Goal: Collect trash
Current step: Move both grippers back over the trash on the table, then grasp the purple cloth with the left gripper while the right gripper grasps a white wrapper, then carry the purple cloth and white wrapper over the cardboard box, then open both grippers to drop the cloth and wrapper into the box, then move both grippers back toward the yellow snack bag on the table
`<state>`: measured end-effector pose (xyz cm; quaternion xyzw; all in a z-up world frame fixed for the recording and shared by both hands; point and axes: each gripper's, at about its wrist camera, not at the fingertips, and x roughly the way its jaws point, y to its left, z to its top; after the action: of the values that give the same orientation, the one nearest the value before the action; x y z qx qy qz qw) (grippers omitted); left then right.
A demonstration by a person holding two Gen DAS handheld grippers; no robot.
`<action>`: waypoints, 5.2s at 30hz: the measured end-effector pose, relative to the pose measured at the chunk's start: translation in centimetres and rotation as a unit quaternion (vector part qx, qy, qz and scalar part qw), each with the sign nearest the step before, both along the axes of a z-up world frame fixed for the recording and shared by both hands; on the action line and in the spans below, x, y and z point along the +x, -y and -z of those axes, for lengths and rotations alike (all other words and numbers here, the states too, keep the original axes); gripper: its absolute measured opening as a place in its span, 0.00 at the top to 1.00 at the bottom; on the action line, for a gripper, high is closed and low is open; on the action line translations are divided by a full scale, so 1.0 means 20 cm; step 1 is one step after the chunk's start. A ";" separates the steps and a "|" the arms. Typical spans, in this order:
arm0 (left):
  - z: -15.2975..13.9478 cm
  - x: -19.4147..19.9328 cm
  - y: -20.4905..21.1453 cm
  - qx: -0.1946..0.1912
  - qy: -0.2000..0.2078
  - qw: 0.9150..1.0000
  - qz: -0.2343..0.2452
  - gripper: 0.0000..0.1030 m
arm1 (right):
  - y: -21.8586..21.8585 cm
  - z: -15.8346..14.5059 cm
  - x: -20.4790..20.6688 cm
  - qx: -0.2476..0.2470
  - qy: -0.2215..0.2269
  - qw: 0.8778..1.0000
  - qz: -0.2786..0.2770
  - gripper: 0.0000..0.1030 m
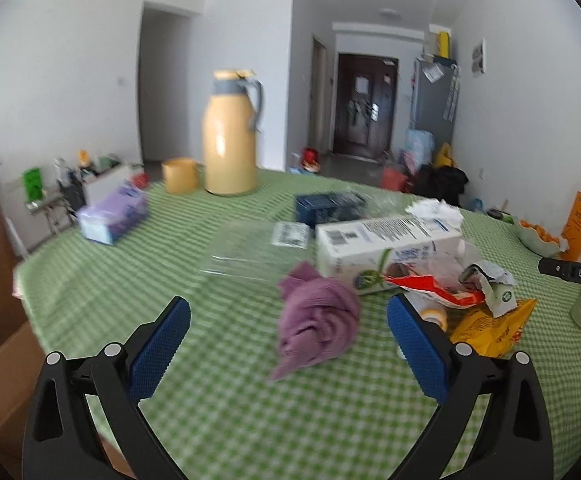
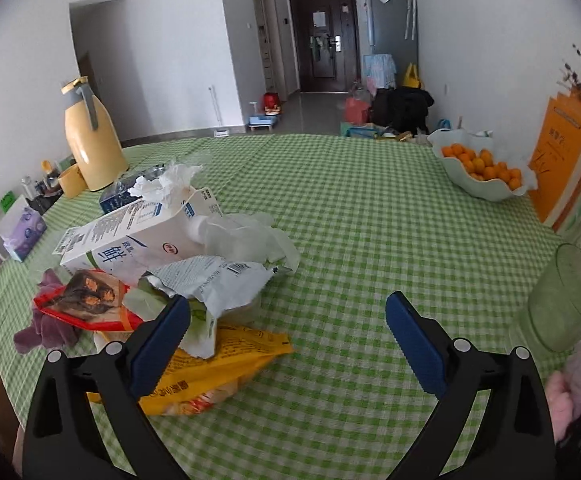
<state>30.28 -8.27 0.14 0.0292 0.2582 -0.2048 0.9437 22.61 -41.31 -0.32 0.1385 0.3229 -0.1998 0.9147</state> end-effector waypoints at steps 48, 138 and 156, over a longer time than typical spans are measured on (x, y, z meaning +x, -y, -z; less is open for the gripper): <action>-0.26 -0.06 -0.04 -0.079 0.003 0.996 0.039 1.00 | -0.06 -0.26 -0.13 0.118 0.172 0.974 -0.085 0.83; 0.44 -0.41 -2.12 -0.058 -0.188 0.885 -0.421 0.34 | -2.99 0.44 0.78 -0.031 -0.146 0.788 -0.597 0.38; 0.01 -0.59 -1.77 -0.007 0.061 0.891 -0.450 0.07 | -2.39 -0.10 0.55 -0.022 0.143 0.862 -0.487 0.18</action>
<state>18.46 27.21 -0.10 -0.0838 0.1839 0.2426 0.9488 33.53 6.54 1.62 -0.0292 0.2110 0.2860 0.9343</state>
